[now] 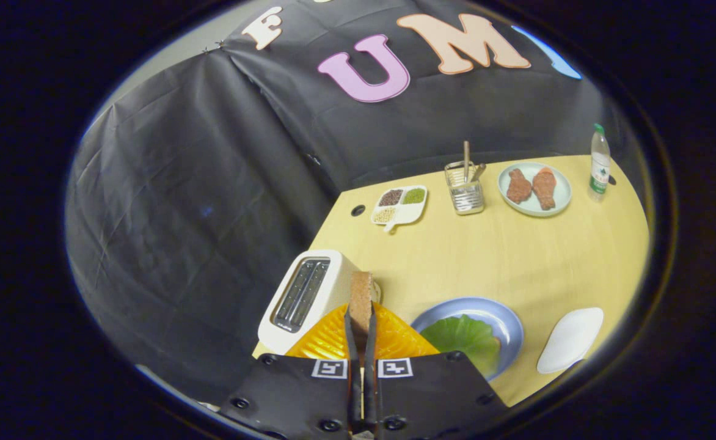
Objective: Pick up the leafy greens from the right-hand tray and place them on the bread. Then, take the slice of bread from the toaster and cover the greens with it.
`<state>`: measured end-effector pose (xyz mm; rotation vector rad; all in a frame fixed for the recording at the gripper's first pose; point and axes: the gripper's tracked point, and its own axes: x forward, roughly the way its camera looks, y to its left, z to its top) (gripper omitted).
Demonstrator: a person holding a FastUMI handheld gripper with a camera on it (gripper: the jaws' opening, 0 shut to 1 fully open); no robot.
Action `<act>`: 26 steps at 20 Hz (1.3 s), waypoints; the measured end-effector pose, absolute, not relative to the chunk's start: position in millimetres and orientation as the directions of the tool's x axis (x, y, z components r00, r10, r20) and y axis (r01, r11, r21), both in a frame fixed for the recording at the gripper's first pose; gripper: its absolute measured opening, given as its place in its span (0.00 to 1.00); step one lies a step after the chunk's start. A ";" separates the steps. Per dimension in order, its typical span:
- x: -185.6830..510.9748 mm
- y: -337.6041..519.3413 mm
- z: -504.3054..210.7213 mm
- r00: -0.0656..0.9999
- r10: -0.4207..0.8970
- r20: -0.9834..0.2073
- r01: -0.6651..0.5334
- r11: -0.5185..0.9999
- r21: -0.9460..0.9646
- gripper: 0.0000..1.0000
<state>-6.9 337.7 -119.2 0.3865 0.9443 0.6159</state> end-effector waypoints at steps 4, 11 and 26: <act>-16.3 324.7 -142.8 0.418 0.624 -0.660 -0.289 0.780 0.555 0.04; -25.1 306.3 -176.0 0.403 0.614 -0.678 -0.226 0.785 0.576 0.04; -33.9 246.2 -250.7 0.362 0.505 -0.783 -0.159 0.862 0.482 0.30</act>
